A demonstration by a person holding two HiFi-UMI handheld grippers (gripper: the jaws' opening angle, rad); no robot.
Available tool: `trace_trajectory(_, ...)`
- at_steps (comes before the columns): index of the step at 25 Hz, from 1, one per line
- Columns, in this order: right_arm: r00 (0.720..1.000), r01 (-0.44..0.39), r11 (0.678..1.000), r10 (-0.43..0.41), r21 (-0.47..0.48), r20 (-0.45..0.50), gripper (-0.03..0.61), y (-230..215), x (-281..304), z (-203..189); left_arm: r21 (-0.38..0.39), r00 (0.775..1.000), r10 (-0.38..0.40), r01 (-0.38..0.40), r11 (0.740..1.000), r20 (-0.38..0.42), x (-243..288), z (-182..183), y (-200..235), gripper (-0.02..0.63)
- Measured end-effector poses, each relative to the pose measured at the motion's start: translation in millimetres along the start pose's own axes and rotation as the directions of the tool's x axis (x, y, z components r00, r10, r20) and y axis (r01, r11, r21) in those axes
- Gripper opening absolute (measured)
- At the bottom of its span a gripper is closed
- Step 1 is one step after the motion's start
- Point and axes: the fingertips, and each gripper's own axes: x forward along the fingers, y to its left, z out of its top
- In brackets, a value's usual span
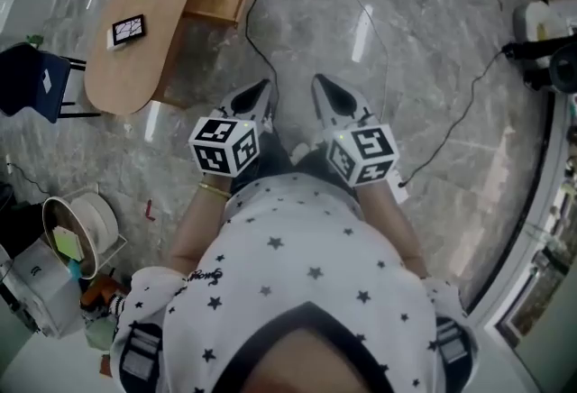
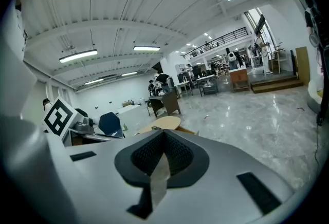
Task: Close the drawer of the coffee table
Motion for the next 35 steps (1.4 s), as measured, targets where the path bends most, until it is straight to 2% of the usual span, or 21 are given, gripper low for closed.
trace_trajectory(6,1.0,-0.014,1.0,0.014,0.012,0.003,0.009,0,9,4,0.025,1.0,-0.004,0.004,1.0,0.02,6,16,6,0.009)
trace_trajectory(11,1.0,0.007,1.0,-0.007,0.016,-0.006,0.009,-7,28,14,0.043,1.0,-0.019,0.018,0.999,0.013,19,31,18,0.009)
trace_trajectory(16,1.0,0.031,1.0,-0.031,-0.006,-0.001,0.009,-10,58,27,0.031,0.999,-0.04,0.04,0.999,-0.003,35,48,41,0.009)
trace_trajectory(24,0.999,0.038,0.996,-0.039,0.077,0.009,0.009,-14,116,47,0.057,0.996,-0.084,0.085,0.995,-0.024,61,85,82,0.009)
trace_trajectory(28,0.998,0.056,0.994,-0.058,0.095,0.016,0.009,-16,137,59,0.084,0.996,-0.087,0.089,0.992,-0.03,71,103,102,0.009)
trace_trajectory(35,0.996,0.083,0.99,-0.085,0.115,0.015,0.009,-16,176,68,0.085,0.993,-0.105,0.109,0.99,-0.049,85,123,139,0.009)
